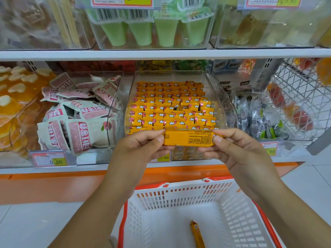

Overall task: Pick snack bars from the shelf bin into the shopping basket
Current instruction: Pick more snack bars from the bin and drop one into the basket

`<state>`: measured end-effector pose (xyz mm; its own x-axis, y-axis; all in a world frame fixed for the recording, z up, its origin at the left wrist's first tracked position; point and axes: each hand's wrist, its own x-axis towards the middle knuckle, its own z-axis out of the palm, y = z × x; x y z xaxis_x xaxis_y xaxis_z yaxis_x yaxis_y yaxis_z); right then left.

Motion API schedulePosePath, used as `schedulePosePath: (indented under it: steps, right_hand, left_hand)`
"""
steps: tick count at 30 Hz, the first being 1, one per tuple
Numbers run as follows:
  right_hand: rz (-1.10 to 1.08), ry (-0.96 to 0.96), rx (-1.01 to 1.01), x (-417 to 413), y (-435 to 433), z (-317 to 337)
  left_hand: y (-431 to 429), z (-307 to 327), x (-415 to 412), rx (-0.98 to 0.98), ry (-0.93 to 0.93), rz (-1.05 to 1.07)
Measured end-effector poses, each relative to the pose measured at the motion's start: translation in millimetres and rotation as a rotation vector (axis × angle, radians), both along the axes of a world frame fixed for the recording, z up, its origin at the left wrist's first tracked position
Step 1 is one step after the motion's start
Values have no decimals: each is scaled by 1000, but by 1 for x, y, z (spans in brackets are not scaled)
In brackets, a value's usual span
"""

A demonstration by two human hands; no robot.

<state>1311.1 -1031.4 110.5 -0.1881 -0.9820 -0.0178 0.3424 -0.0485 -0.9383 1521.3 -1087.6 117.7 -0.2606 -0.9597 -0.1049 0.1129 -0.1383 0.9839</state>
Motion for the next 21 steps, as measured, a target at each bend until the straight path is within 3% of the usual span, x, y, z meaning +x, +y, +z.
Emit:
schedulePosePath:
  steps: [8,16,21]
  right_hand:
    - [47,-39,-2,-2,1,1]
    - [-35,128,-20,1,1,-4]
    - [-53,-61,26,7,-3,-5]
  left_hand:
    - [-3,-1,4,-21,-41,-87]
    - [-2,-7,1,-140,-244,-98]
    - [-2,-7,-4,-81,-249,-103]
